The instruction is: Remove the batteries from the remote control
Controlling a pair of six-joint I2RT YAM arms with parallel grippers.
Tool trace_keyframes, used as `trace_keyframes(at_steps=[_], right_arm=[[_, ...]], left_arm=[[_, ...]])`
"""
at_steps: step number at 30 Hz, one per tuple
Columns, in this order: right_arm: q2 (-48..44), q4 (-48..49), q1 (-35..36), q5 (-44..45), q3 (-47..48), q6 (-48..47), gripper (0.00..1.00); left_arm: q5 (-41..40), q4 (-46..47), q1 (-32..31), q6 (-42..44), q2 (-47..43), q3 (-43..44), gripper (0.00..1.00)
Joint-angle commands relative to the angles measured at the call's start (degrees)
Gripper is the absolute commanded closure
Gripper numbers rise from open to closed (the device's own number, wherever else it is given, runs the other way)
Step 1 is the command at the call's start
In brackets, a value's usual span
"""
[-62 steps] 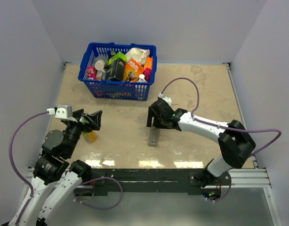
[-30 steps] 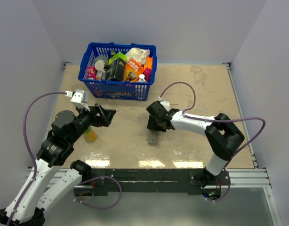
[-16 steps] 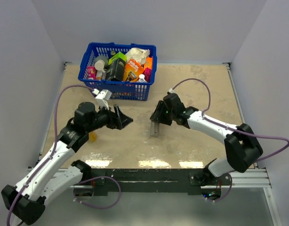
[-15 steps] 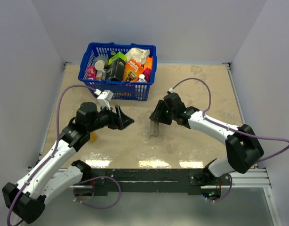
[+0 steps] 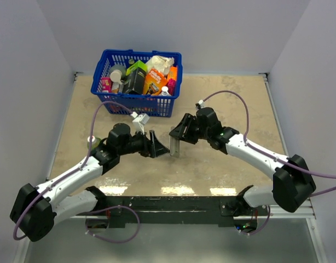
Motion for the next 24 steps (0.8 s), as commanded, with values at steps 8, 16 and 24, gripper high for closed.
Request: trace_keyframes(at_steps=[8,16,24], right_arm=[[-3.0,5.0,-0.3,-1.2,-2.1,4.4,0.67],[-3.4,6.1,-0.3,-1.3,-3.1,5.0,0.67],[-4.1,6.7,-0.3,-1.4,-4.0,5.2,0.67]], left_arm=[[1.5,13.7,-3.1,-3.9,3.8,-3.8,0.27],[1.0,15.7,-3.7,-4.0,5.7,-5.0,0.32],[2.1,20.9,-3.6,-6.2,6.8,-7.0,0.39]])
